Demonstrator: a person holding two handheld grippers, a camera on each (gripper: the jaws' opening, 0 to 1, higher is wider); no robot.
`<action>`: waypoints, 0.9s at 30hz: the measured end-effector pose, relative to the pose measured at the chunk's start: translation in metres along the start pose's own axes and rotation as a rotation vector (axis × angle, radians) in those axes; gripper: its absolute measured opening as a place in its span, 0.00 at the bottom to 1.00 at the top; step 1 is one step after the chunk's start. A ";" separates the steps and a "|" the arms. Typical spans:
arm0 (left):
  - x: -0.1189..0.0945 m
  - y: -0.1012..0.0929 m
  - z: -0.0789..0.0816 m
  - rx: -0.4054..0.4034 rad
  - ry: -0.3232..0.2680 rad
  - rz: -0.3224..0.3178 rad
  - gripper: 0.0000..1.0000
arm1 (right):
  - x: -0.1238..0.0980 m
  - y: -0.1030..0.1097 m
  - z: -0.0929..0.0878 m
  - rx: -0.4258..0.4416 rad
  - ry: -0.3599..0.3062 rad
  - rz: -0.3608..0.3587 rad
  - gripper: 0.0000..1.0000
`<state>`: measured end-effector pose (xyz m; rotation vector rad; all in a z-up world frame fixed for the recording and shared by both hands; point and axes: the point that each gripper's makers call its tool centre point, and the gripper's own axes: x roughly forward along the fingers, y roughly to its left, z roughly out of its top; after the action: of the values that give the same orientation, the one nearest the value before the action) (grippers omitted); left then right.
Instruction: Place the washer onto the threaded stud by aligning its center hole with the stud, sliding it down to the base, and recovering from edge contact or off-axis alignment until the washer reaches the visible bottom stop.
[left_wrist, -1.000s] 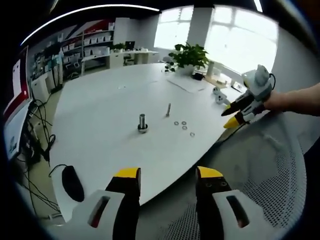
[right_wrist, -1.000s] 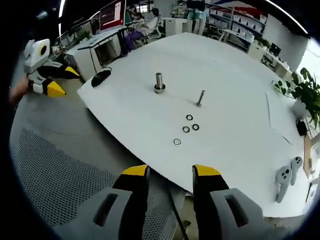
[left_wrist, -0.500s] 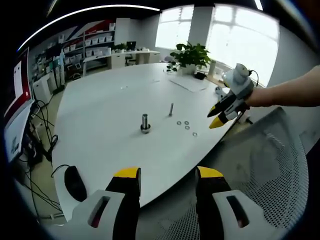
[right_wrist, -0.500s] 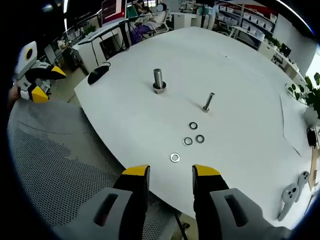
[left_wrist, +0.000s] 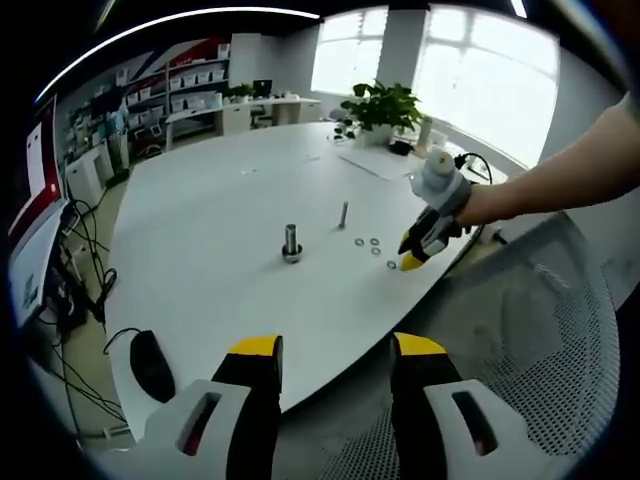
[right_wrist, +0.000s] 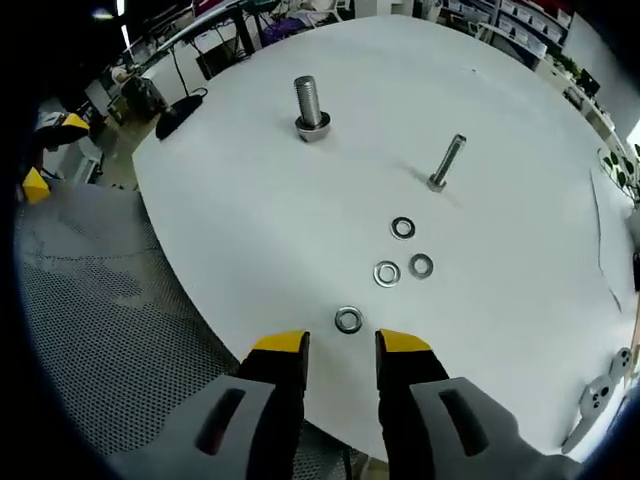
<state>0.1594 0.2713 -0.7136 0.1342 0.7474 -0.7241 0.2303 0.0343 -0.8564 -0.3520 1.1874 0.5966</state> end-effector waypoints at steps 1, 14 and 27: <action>0.000 -0.001 0.000 0.003 0.000 -0.002 0.41 | 0.001 -0.002 0.002 0.014 -0.005 -0.001 0.27; 0.000 -0.001 0.000 0.006 -0.003 -0.001 0.41 | 0.012 0.008 -0.002 -0.074 0.075 0.005 0.23; 0.001 -0.002 -0.001 0.014 0.008 -0.008 0.41 | 0.015 0.005 0.000 -0.241 0.151 -0.005 0.20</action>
<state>0.1577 0.2693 -0.7149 0.1465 0.7507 -0.7364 0.2310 0.0416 -0.8703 -0.6129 1.2613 0.7211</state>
